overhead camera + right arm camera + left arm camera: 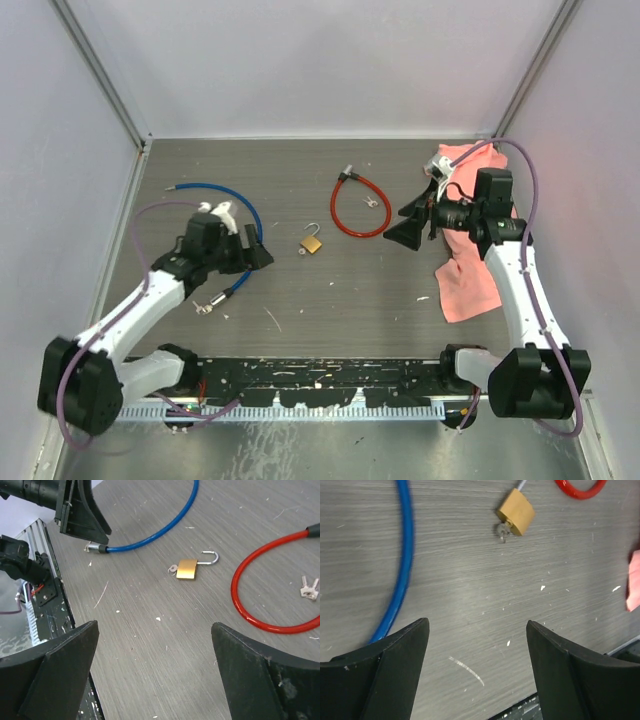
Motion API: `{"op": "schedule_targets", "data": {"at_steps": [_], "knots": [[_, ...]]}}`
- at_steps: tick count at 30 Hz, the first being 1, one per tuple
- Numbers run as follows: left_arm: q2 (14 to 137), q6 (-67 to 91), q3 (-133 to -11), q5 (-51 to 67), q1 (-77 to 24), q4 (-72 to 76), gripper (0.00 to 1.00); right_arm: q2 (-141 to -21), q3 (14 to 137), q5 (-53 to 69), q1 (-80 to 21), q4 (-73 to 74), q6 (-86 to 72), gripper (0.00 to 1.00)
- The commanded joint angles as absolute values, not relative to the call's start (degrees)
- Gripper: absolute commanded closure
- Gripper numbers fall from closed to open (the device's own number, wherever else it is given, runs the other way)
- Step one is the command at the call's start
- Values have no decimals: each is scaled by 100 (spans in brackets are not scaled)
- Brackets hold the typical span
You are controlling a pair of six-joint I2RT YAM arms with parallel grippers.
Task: Lock with the key
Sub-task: Place the lock at the center of the board, then pick up the lock from the center of the board.
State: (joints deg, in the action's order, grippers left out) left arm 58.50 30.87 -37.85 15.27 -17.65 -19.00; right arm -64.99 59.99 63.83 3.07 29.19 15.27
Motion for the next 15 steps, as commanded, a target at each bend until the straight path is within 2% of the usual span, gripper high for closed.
{"op": "schedule_targets", "data": {"at_steps": [1, 3, 6, 15], "knots": [[6740, 2380, -4514, 171, -3017, -708, 19, -6693, 5680, 6523, 251, 2010, 1608, 0], [7185, 1625, -4788, -178, -3393, -573, 16, -6796, 5531, 6382, 198, 1800, 1520, 0], [7819, 1465, -5012, -1, -3397, -121, 13, -6809, 5318, 6143, 154, 1550, 1486, 0], [8793, 2314, -5362, 897, -3247, 606, 13, -6888, 5115, 5682, 97, 1639, 1702, 0]]}}
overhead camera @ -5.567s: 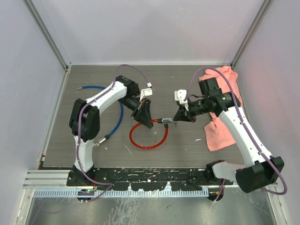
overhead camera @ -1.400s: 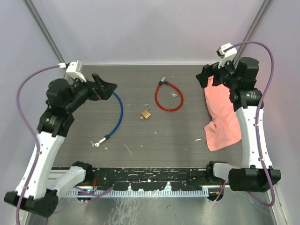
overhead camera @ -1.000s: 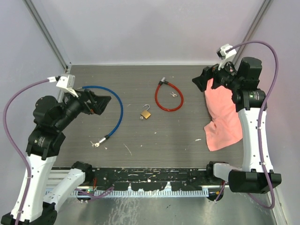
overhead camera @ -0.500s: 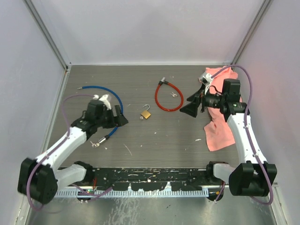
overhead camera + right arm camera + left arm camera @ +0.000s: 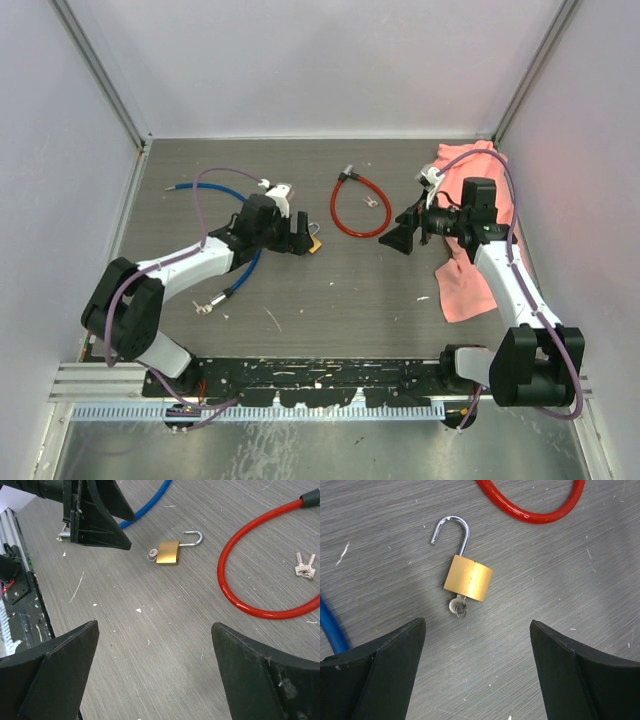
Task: Lock with the key
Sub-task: Pick up the lock from the center of the board.
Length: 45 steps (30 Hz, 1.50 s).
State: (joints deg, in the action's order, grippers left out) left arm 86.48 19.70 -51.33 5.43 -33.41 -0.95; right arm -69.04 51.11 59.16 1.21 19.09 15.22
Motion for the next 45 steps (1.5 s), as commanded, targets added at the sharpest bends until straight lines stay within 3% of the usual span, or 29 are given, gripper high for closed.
{"op": "schedule_targets", "data": {"at_steps": [1, 10, 31, 39, 45], "knots": [[8832, 2271, -5391, 833, -3250, 515, 14, -6901, 5109, 5627, 97, 1685, 1768, 0], [9744, 1416, -6579, -737, -3843, -1010, 18, -7215, 5357, 5355, -61, 2061, 1946, 0], [10986, 879, -7553, -59, -3844, -1593, 19, -7251, 5331, 5168, -59, 2063, 1986, 0], [11194, 877, -7710, 240, -3728, -1732, 24, -7234, 5342, 5151, -64, 2073, 1986, 0], [11314, 964, -7665, 449, -3613, -1737, 33, -7245, 5339, 5147, -62, 2081, 1986, 0]]}}
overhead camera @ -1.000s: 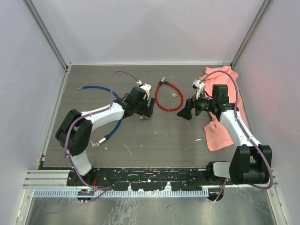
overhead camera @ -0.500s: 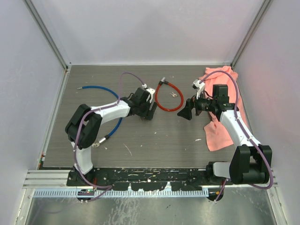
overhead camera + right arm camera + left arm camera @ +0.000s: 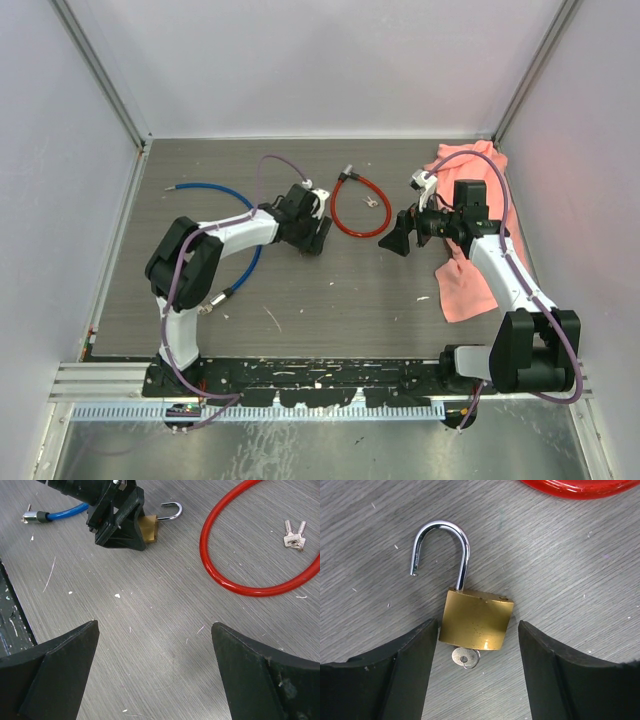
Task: Lock with the key
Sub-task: Pick up the lock from the center of the board.
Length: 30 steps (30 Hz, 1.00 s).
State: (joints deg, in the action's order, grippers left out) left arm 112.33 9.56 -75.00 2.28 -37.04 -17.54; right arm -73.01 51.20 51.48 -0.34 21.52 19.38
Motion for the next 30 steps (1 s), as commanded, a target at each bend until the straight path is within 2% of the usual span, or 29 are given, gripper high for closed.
{"op": "schedule_targets", "data": {"at_steps": [1, 2, 5, 8, 10, 15, 22, 28, 30], "knots": [[11326, 974, -7654, 453, -3608, -1735, 34, -7244, 5340, 5154, -62, 2083, 1986, 0], [11329, 956, -7649, 475, -3595, -1713, 36, -7242, 5340, 5156, -62, 2083, 1986, 0], [11298, 871, -7646, 501, -3584, -1679, 58, -7249, 5329, 5172, -62, 2082, 1990, 0], [11173, 691, -7635, 609, -3581, -1664, 75, -7256, 5321, 5204, -62, 2090, 1995, 0], [10966, 518, -7502, 747, -3585, -1569, 82, -7262, 5318, 5248, -62, 2086, 1990, 0], [10052, -34, -6781, 1236, -3591, -924, 90, -7296, 5300, 5457, -62, 2085, 1968, 0], [9115, -651, -5689, 2169, -3662, 28, 96, -7351, 5128, 6042, -103, 1817, 1668, 0], [8472, -1133, -4864, 2278, -4075, 1271, 100, -7662, 4150, 6265, -265, -1044, -1778, 5], [8341, -1300, -4807, 2044, -4291, 1347, 100, -7902, 4114, 6028, -477, -1379, -2507, 9]]}}
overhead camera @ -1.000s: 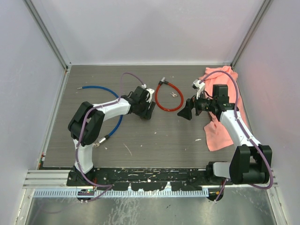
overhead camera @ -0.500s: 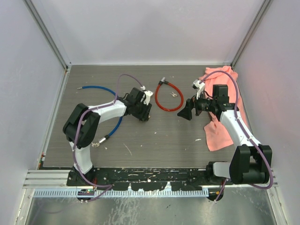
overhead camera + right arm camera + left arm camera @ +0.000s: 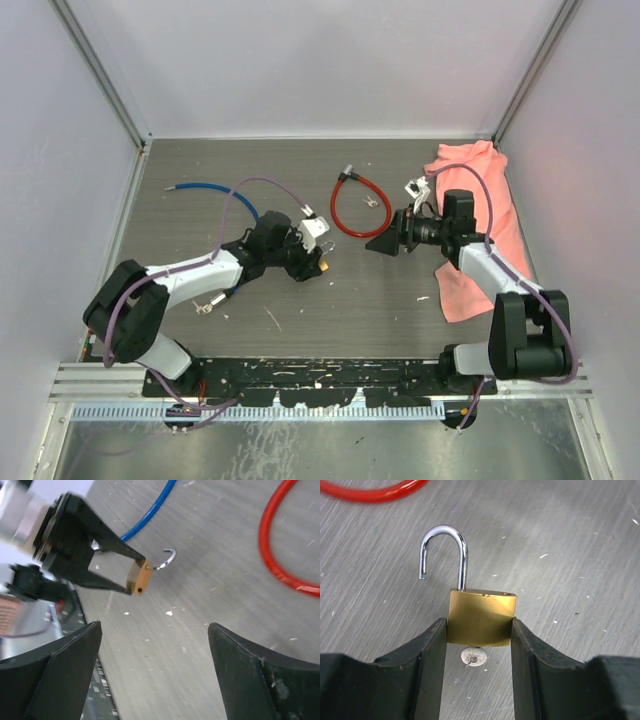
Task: Lock with the key
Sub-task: Pick up the lock from the center of the board.
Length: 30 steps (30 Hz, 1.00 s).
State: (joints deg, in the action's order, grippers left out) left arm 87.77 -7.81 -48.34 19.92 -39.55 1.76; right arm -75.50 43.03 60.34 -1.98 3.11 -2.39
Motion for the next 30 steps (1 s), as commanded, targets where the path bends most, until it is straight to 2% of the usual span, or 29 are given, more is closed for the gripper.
{"op": "schedule_targets", "data": {"at_steps": [1, 6, 13, 17, 22, 26, 27, 29, 30], "knots": [[8298, -1393, -4782, 1953, -4389, 1391, 100, -8033, 4179, 5902, -607, -1297, -2721, 10], [8187, -1650, -4797, 1577, -4745, 1459, 100, -8767, 4710, 5621, -1175, -528, -2914, 19], [8191, -1855, -4849, 1551, -4960, 1393, 100, -8906, 4779, 5490, -1202, -520, -3113, 29], [8248, -2003, -4950, 1468, -4997, 1229, 100, -8937, 4800, 5584, -1206, -544, -3201, 50], [8275, -2030, -4982, 1515, -5010, 1222, 100, -8951, 4831, 5674, -1205, -552, -3214, 66], [8278, -1990, -4992, 1515, -5010, 1213, 99, -8886, 4802, 5900, -1203, -724, -3203, 95], [8269, -1908, -4994, 1511, -5017, 1209, 95, -8829, 4775, 5956, -1199, -824, -3174, 99], [8213, -1681, -4972, 1468, -5008, 1205, 73, -8642, 4756, 6017, -1185, -884, -3113, 99], [8133, -1561, -4925, 1454, -5004, 1238, 59, -8511, 4740, 6045, -1163, -933, -3132, 99]]}}
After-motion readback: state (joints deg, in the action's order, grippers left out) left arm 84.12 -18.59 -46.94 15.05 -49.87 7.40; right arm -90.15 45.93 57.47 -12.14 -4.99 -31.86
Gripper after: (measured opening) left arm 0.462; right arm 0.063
